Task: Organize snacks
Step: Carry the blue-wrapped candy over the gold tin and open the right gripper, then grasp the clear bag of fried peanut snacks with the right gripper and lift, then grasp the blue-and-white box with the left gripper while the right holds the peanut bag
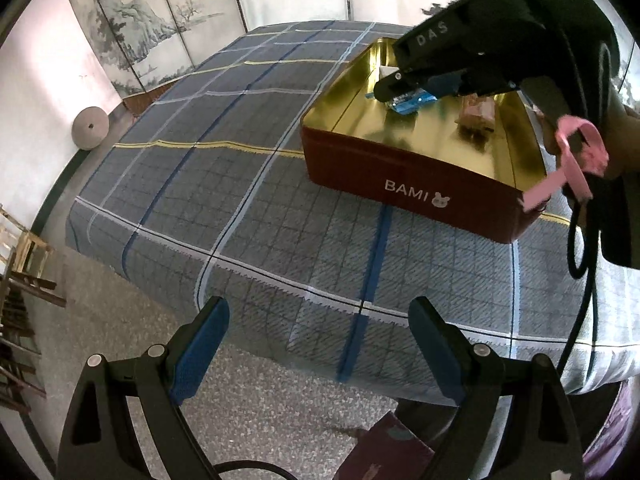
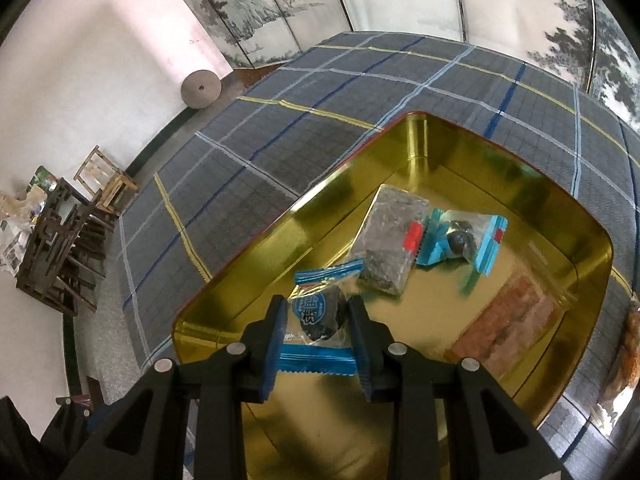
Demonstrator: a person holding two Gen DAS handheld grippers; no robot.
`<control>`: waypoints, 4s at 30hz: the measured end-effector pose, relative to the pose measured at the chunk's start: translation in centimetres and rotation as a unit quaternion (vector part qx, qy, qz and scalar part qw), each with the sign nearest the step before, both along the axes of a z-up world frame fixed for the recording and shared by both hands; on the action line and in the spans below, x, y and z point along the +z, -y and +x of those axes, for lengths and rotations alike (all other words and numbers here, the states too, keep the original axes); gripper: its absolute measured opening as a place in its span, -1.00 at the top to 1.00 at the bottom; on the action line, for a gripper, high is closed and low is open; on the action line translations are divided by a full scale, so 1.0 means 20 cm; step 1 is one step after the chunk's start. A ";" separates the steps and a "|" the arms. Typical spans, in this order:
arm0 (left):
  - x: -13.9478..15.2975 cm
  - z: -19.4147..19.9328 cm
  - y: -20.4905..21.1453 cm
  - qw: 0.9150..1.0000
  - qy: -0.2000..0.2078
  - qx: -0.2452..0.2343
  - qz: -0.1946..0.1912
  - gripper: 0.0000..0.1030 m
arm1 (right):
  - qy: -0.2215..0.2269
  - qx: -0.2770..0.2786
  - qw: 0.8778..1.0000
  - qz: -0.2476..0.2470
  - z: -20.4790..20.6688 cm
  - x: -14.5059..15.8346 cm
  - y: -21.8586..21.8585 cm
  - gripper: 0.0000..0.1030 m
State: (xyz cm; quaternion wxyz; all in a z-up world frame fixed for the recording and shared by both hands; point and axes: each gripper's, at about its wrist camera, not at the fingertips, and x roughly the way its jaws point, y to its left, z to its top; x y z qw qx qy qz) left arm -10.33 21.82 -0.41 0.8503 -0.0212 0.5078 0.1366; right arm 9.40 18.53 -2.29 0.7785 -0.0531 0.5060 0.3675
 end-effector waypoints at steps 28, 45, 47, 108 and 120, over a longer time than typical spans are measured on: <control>0.01 0.00 0.11 1.000 -0.005 -0.031 0.002 -0.73 | 0.052 -0.230 0.971 0.027 0.08 0.07 1.05 0.10; -0.06 0.09 0.20 0.998 -0.035 -0.051 0.013 -0.73 | 0.072 -0.247 0.965 -0.046 0.23 -0.03 1.10 -0.18; -0.06 0.09 0.22 0.998 -0.037 -0.056 0.015 -0.73 | 0.066 -0.243 0.966 -0.054 0.24 -0.06 1.10 -0.19; -0.04 1.21 1.47 0.941 -0.163 -0.141 -0.262 0.24 | 0.114 -0.381 0.917 0.039 -0.59 -0.17 2.77 0.22; -0.06 1.32 1.63 0.953 -0.154 -0.133 -0.226 -0.45 | 0.115 -0.376 0.917 0.060 -0.60 -0.17 2.79 0.21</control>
